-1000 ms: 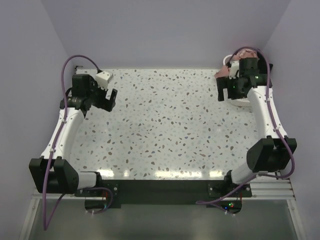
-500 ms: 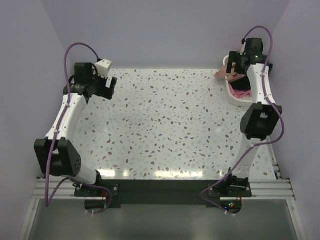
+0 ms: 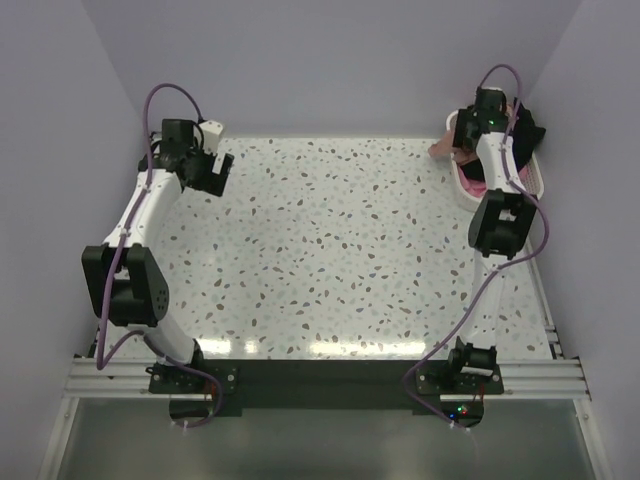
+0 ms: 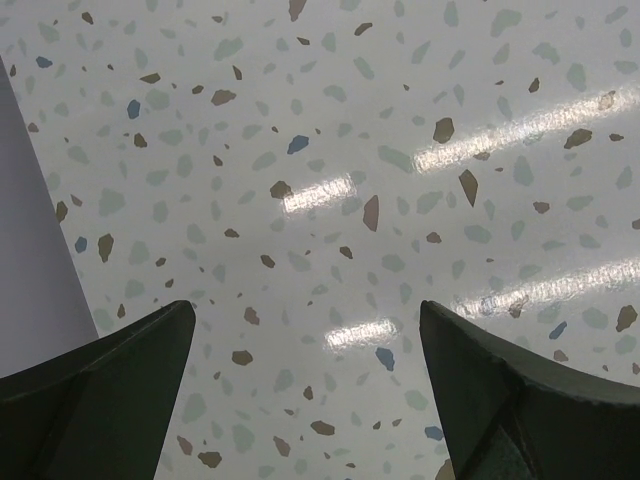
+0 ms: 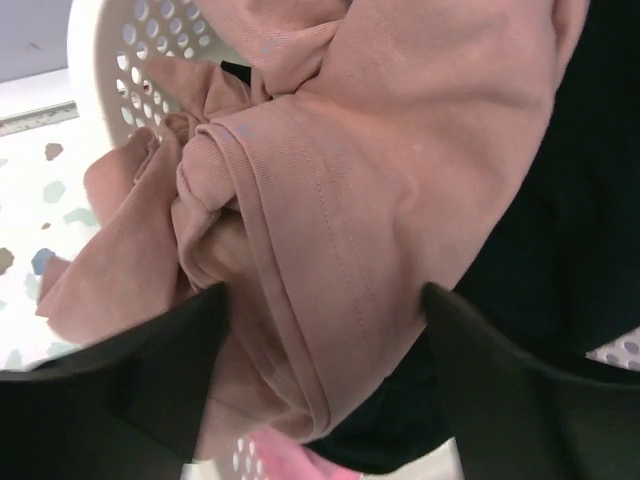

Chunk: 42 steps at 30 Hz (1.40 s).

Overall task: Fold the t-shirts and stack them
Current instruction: Grab the tshirt from the pile, then move the tshirt to the center of the board

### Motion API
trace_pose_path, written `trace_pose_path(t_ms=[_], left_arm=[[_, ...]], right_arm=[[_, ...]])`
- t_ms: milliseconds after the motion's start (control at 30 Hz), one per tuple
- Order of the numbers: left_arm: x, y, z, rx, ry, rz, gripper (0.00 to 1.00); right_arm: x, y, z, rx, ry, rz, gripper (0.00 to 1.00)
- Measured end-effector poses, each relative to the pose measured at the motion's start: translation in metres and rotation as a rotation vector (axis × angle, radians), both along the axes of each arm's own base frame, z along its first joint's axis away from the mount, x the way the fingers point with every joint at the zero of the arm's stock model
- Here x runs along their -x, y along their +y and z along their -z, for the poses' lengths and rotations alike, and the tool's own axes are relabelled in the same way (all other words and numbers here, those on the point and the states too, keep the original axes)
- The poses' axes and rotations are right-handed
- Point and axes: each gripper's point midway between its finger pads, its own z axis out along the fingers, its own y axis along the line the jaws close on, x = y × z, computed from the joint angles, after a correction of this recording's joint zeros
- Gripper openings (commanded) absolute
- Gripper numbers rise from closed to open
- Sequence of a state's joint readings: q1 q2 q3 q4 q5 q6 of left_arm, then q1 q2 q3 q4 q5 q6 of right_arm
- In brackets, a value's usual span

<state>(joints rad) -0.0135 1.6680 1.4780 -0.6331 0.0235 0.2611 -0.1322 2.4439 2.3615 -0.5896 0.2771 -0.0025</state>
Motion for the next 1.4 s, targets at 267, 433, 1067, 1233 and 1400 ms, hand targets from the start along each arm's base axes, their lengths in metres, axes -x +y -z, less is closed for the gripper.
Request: trace_pose_path(t_ms=[267,433,1067,1233,1400], left_arm=[[-0.002,0.005,-0.002,-0.022,0.001,-0.019,1.0],[-0.002,0.005,-0.002,-0.023,0.0,-0.021,1.0],[0.01,-0.006,-0.03,0.236,-0.048,0.062,1.0],[0.015,-0.016,-0.048,0.271,-0.088,0.108,1.0],[0.022,-0.022,-0.056,0.29,-0.095,0.138,1.0]], right_arm=[[-0.006,-0.005,0.008,0.03,0.004,-0.001,0.04],[-0.002,0.001,-0.015,0.002,-0.029,-0.023,0.0],[0.181,0.266,-0.391,-0.206,-0.644,-0.785,0.0],[0.23,0.276,-0.415,-0.284,-0.692,-0.822,0.38],[0.248,0.241,-0.324,-0.307,-0.487,-0.678,0.95]])
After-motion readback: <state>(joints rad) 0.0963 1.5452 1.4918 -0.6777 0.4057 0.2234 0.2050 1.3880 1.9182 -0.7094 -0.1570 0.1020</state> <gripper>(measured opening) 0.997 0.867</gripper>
